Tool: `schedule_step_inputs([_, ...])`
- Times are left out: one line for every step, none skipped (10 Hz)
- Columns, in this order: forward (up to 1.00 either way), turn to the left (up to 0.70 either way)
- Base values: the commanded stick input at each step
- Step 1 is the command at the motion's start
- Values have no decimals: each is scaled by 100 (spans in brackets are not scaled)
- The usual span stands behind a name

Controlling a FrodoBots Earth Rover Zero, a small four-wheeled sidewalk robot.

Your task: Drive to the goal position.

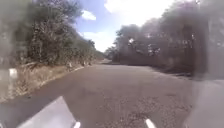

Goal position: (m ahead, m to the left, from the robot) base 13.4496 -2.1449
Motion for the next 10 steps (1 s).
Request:
schedule_step_inputs([50,0])
schedule_step_inputs([50,0])
schedule_step_inputs([50,0])
schedule_step_inputs([50,0])
schedule_step_inputs([50,0])
schedule_step_inputs([50,0])
schedule_step_inputs([50,0])
schedule_step_inputs([50,0])
schedule_step_inputs([50,0])
schedule_step_inputs([50,0])
